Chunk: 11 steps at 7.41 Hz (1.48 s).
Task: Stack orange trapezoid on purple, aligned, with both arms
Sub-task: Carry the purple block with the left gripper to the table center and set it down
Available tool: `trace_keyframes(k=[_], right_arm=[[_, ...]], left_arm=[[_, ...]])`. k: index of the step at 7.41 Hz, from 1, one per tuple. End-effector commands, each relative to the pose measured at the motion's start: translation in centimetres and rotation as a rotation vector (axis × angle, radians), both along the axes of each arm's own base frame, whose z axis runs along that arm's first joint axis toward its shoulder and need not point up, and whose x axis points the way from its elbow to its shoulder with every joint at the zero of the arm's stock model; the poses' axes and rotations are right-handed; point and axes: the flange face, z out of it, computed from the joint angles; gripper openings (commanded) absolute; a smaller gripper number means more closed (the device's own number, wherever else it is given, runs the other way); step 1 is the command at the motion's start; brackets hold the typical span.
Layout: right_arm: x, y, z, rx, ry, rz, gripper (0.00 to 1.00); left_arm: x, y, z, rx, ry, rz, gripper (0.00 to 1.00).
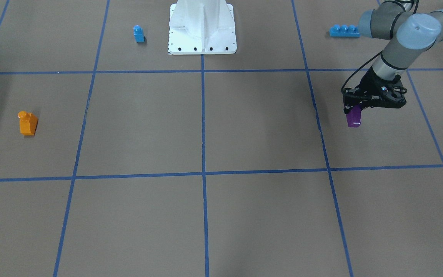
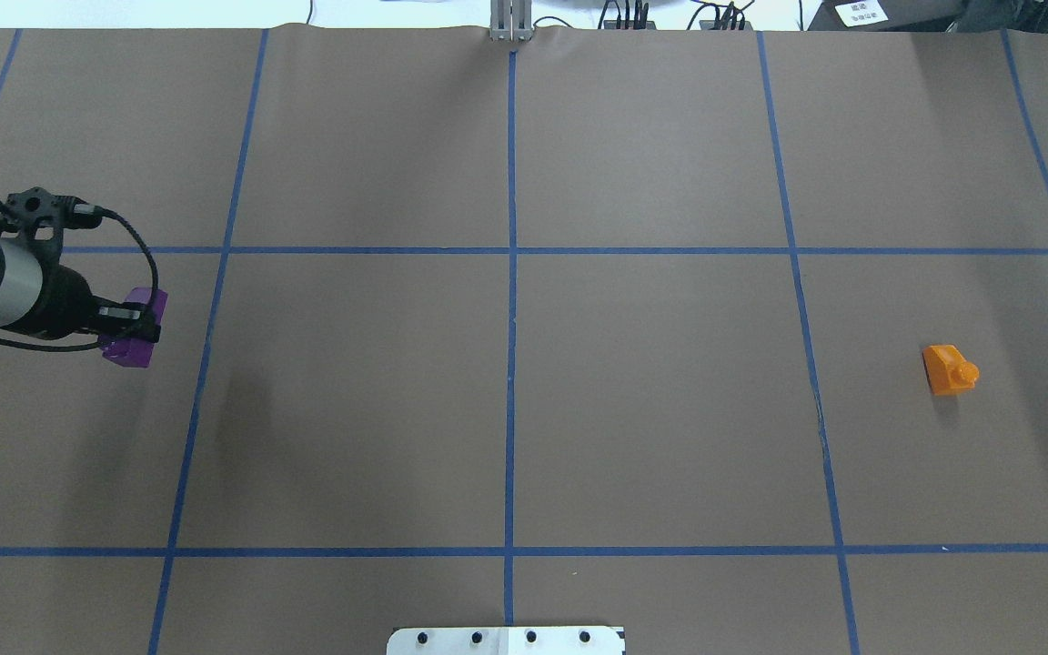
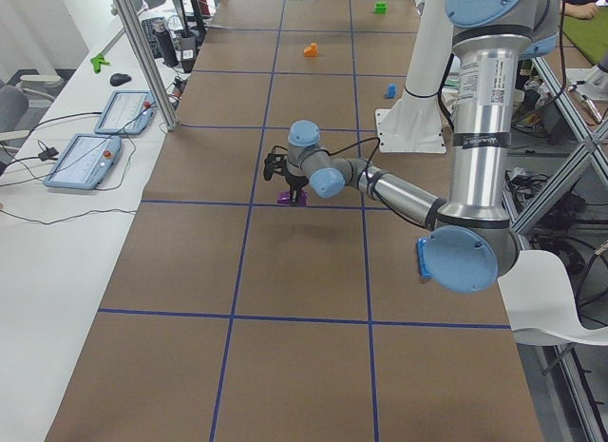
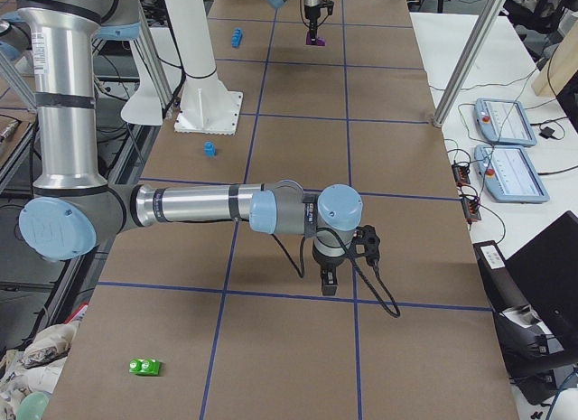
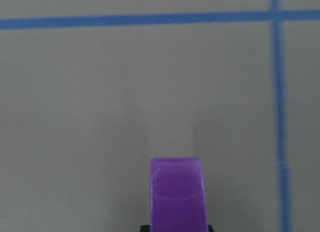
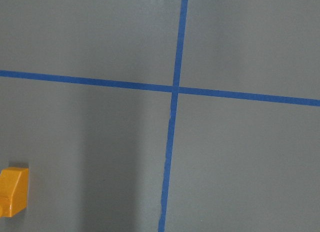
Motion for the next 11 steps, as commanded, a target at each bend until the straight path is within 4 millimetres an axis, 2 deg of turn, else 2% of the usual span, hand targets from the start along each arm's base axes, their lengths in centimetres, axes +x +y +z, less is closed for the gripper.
trace_keyframes(k=[1,2,4,6,7,8,10,11], right_arm=[[-0.4,-0.1,-0.1,0.002,-0.001,-0.009,1.0],[-0.5,-0.1,-0.2,0.001,-0.015,-0.007,1.0],[-0.9,-1.0,-1.1,-0.008,-0.024,0.012,1.0],[-1.3,-2.2,-2.6,-0.004,-0.033,0.025,1.0],[-1.6,-1.9,-2.9,-0.004,-0.072,0.025,1.0],[-1.6,-2.0,-3.1,-0.001,-0.08,0.025,1.0],[-1.7,-2.0,-4.0,0.016,-0.094,0.023,1.0],[-1.8,-2.0,-4.1,0.017,-0.097,0.022,1.0]], left_arm=[[6.9,-3.0,-11.8,0.042,-0.007,0.026,0.0],[10.6,-3.6,-15.5,0.095,-0.009,0.046,0.0],[17.2,-5.6,-21.1,0.265,-0.036,0.131,0.0],[24.7,-7.0,-25.9,0.279,-0.055,0.159,0.0],[27.7,-7.5,-27.0,0.263,-0.07,0.172,0.0],[29.7,-8.1,-26.9,0.25,-0.084,0.182,0.0],[33.0,-7.3,-24.4,0.253,-0.081,0.205,0.0],[33.5,-7.4,-23.7,0.257,-0.076,0.206,0.0]])
